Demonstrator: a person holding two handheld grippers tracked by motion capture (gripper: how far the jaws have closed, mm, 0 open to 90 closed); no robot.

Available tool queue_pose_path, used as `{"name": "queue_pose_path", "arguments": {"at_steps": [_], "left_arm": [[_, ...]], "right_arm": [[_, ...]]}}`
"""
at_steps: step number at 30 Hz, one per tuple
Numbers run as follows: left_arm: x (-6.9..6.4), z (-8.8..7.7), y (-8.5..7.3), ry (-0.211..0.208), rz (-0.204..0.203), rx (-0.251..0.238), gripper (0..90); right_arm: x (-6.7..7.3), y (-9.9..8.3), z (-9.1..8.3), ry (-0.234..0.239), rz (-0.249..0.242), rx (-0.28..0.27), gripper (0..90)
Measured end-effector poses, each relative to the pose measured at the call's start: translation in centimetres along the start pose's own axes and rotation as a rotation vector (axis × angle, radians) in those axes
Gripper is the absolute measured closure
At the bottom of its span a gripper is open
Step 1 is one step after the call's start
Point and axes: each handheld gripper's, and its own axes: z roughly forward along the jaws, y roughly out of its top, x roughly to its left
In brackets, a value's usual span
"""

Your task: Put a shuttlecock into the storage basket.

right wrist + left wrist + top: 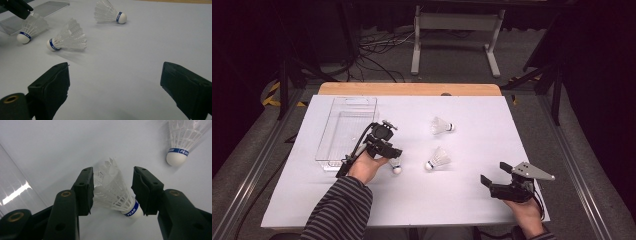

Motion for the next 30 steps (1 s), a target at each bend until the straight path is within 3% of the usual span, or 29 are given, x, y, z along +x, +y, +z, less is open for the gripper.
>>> {"name": "queue_pose_path", "arguments": {"at_steps": [25,30], "left_arm": [[-0.19,-0.17,-0.11,-0.056,0.02,0.002,82.5],[-0.22,-0.37,-0.16,-0.064,0.04,0.006,86.3]], "right_arm": [[0.0,0.0,0.01,-0.002,-0.001,0.003,9.6],[0.0,-0.01,0.03,-0.002,0.0,0.004,9.6]]}}
